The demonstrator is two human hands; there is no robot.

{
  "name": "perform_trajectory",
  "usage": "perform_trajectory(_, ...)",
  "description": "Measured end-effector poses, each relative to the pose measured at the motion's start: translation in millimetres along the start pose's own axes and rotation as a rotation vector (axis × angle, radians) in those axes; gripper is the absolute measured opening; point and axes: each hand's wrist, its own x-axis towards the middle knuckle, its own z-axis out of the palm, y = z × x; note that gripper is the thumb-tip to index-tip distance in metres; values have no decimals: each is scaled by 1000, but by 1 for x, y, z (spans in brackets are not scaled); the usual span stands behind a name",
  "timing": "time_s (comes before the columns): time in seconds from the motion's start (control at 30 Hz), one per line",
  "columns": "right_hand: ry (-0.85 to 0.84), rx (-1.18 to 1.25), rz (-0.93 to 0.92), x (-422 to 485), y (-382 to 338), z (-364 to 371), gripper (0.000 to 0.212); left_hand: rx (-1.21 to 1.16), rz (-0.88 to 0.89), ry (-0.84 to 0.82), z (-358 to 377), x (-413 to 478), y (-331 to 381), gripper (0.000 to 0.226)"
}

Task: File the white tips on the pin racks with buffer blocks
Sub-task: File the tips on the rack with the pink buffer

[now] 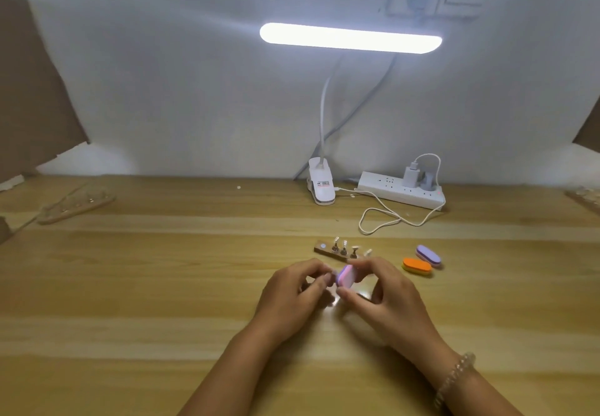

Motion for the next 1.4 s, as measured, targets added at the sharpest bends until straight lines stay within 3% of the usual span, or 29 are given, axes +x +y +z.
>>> perform_trajectory(0.13,-29,24,-48,2,-1,3,36,109,2,-15,2,1,2,14)
perform_trajectory(0.37,-35,-15,-74,5,-4,6,29,177,1,-28,3,4,0,16)
perform_trajectory(0.73,-80,173,166,12,-12,-3,19,184,-6,-10,6,5,1,10)
perform_trajectory(0.93,-45,161,219,12,-15,7,18,179,-18,11,6,6,3,12)
perform_trajectory(1.1,32,137,193,13,-9,13,19,162,-80,42,6,8,5,11)
perform_trajectory(1.4,7,48,92,10,-7,15,25,163,-74,20,3,6,6,17)
